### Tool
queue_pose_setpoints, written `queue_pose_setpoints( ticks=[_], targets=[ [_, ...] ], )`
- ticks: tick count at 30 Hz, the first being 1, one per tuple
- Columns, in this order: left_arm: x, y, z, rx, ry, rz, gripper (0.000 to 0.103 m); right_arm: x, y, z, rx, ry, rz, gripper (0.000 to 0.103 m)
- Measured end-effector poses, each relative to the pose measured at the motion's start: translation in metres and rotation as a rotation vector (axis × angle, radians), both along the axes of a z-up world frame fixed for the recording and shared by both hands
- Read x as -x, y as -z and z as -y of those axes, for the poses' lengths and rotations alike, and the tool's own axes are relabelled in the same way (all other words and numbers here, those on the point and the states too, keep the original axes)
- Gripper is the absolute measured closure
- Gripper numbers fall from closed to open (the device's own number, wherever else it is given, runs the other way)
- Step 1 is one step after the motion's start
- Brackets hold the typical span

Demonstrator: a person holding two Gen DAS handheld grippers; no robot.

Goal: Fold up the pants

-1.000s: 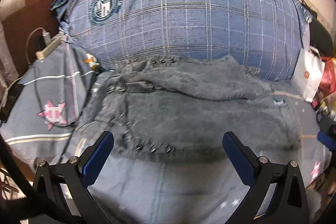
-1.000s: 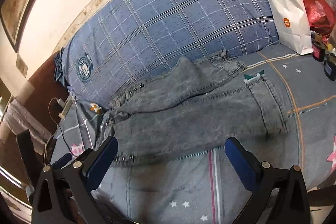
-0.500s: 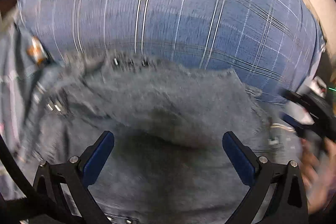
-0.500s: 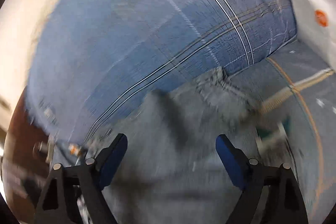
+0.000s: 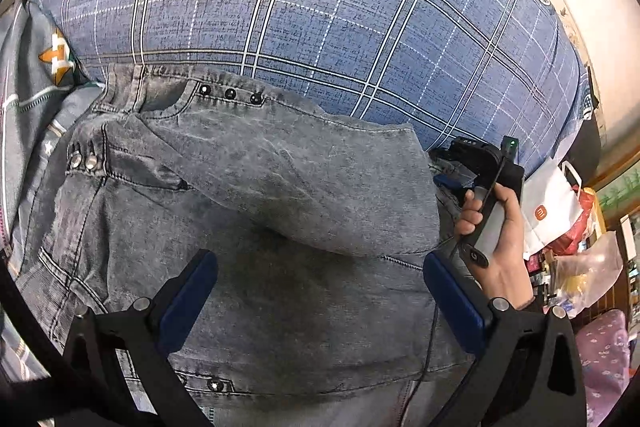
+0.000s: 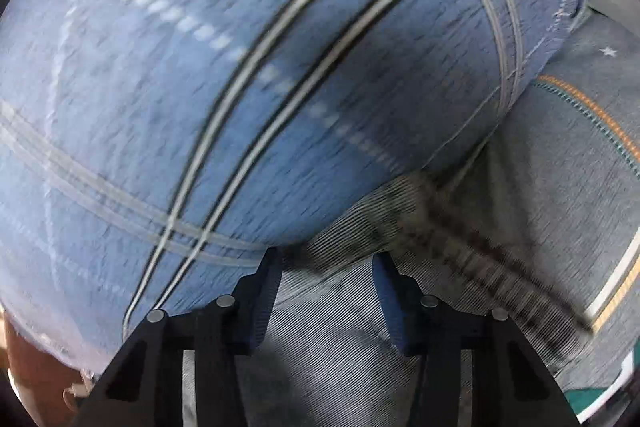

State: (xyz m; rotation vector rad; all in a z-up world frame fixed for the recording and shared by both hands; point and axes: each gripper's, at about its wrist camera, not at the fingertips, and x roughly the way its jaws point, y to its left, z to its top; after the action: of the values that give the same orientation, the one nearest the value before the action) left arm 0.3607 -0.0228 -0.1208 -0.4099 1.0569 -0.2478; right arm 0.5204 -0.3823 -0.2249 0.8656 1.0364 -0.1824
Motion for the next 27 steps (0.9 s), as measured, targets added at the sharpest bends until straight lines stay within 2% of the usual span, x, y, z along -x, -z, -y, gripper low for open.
queue_pose_setpoints(
  ticks=[1,2,3,4,7,10,11,15,17,18,21,23,25,27],
  targets=[
    [0.0,0.001,-0.002,0.01,-0.009,-0.002,0.001,-0.001,0.002,0.001,-0.012,0.005,0.0,0.053],
    [0.0,0.003,-0.003,0.014,-0.011,-0.003,0.001,-0.004,0.001,0.0,0.0,0.0,-0.006,0.058],
    [0.001,0.004,-0.003,0.014,-0.009,-0.003,0.001,-0.008,-0.002,-0.004,0.045,-0.028,-0.016,0.068],
    [0.002,0.005,-0.003,0.004,-0.006,0.002,0.001,-0.012,-0.006,-0.009,0.08,-0.067,-0.003,0.091],
    [0.0,0.01,-0.006,-0.005,-0.019,0.0,0.001,-0.003,-0.019,-0.021,0.174,-0.103,0.003,0.091],
    [-0.001,0.011,-0.007,-0.007,-0.023,0.013,0.001,0.033,-0.054,-0.027,0.179,-0.115,0.106,0.091],
    [-0.001,0.01,-0.007,-0.011,-0.019,0.022,0.001,0.054,-0.073,-0.029,0.175,-0.125,0.161,0.091],
    [0.003,-0.002,0.005,-0.081,0.003,0.11,0.001,0.144,-0.113,-0.029,0.146,-0.139,0.304,0.091],
    [-0.001,-0.007,0.015,-0.105,0.024,0.128,0.001,0.172,-0.117,-0.031,0.112,-0.138,0.334,0.091],
    [-0.004,-0.008,0.02,-0.101,0.034,0.121,0.001,0.196,-0.108,-0.033,0.053,-0.125,0.344,0.091],
    [-0.028,-0.002,0.041,-0.067,0.094,0.058,0.001,0.22,-0.087,-0.024,-0.104,-0.104,0.351,0.091],
    [-0.057,0.009,0.059,-0.042,0.122,-0.02,0.001,0.228,-0.086,-0.018,-0.077,-0.091,0.371,0.091],
    [-0.086,0.024,0.075,-0.021,0.113,-0.111,0.001,0.23,-0.089,-0.012,-0.036,-0.089,0.37,0.091],
    [-0.111,0.038,0.091,0.007,0.096,-0.179,0.001,0.235,-0.087,-0.004,-0.045,-0.077,0.382,0.091]
  ],
)
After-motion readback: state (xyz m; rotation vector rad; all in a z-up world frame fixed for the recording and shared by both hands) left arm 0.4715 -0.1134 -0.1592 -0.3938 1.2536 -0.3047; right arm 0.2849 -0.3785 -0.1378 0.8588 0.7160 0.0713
